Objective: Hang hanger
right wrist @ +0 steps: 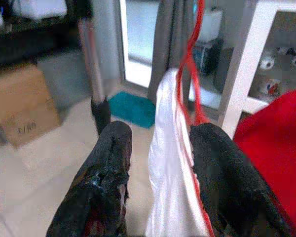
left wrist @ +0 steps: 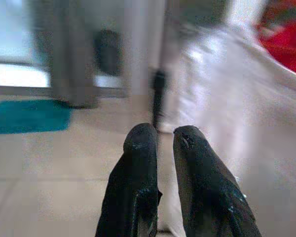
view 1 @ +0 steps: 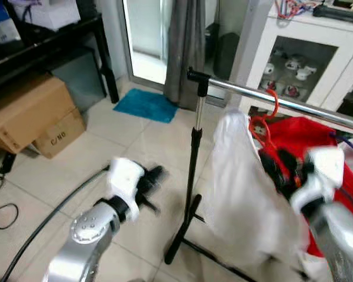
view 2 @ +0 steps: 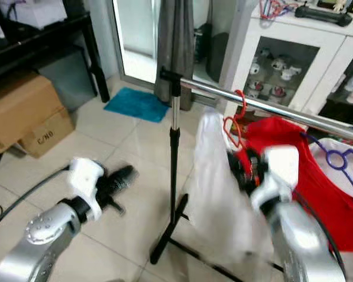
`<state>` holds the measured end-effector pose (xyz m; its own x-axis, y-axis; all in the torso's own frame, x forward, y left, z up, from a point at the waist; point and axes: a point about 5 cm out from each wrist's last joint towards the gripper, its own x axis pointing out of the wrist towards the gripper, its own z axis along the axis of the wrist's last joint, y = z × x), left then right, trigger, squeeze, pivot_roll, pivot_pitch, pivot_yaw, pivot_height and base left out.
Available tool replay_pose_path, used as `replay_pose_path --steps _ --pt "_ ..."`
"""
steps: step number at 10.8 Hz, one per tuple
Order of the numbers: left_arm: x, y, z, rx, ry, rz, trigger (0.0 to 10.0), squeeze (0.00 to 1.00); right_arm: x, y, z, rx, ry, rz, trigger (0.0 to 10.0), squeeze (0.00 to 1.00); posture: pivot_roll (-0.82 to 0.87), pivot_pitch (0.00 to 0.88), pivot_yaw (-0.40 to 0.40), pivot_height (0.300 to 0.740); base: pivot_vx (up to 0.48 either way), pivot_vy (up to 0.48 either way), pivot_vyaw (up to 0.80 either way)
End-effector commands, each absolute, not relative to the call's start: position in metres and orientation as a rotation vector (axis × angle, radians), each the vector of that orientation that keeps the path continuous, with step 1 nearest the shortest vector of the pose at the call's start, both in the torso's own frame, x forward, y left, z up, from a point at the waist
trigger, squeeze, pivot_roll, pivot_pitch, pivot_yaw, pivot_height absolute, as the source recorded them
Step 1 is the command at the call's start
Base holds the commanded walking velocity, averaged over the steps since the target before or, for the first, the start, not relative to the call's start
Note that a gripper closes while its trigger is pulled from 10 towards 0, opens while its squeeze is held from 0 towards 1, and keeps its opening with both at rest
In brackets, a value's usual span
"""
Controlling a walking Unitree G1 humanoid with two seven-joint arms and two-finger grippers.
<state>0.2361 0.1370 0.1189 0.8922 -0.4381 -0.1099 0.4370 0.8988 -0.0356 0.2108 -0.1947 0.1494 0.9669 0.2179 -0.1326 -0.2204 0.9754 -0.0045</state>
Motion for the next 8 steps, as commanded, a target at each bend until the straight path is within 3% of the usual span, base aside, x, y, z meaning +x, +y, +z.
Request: replay_pose_path --steps 1,5,8 --pt "0.237 0.146 0.12 0.006 0.09 -0.353 10.0 0.0 0.207 -0.191 0.146 0.011 0.16 0.247 10.0 0.0 0.08 0.02 0.012 0.74 0.0 0.0 0.0" --pt "0.227 0.161 0.106 0.087 0.067 -0.208 10.0 0.0 0.195 -0.19 0.104 0.031 0.165 0.121 10.0 0.0 0.1 0.016 -0.017 0.74 0.0 0.0 0.0" --pt "0.22 0.162 0.089 0.085 0.103 -0.234 10.0 0.0 0.203 -0.189 0.093 0.038 0.151 0.12 10.0 0.0 0.1 0.019 -0.011 0.74 0.0 0.0 0.0"
